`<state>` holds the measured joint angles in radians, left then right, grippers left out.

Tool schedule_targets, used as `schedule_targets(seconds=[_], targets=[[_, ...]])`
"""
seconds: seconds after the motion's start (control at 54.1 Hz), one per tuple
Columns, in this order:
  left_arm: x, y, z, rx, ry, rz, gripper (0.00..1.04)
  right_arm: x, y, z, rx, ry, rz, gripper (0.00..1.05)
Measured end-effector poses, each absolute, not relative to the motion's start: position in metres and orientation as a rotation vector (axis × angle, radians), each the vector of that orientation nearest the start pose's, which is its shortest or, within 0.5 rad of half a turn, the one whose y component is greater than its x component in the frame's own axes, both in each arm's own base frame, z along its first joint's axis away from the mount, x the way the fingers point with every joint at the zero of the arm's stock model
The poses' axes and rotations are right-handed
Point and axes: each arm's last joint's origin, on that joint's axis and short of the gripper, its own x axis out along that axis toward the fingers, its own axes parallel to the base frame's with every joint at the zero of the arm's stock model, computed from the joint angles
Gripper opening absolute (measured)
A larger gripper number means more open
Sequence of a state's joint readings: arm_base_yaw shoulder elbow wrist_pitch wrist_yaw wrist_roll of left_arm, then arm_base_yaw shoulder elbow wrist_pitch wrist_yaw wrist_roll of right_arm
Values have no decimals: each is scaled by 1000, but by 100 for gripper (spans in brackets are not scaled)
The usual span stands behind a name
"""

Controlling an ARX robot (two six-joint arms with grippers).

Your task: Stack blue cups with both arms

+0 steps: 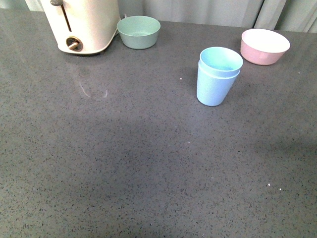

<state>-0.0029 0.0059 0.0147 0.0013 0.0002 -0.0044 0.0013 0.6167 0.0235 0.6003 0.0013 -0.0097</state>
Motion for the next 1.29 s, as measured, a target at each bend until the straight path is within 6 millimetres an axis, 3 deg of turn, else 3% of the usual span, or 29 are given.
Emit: schedule_targets(seconds=[1.295], targets=[[97, 0, 168, -4, -10, -3, 96, 99, 0, 170, -10, 2, 1, 2]])
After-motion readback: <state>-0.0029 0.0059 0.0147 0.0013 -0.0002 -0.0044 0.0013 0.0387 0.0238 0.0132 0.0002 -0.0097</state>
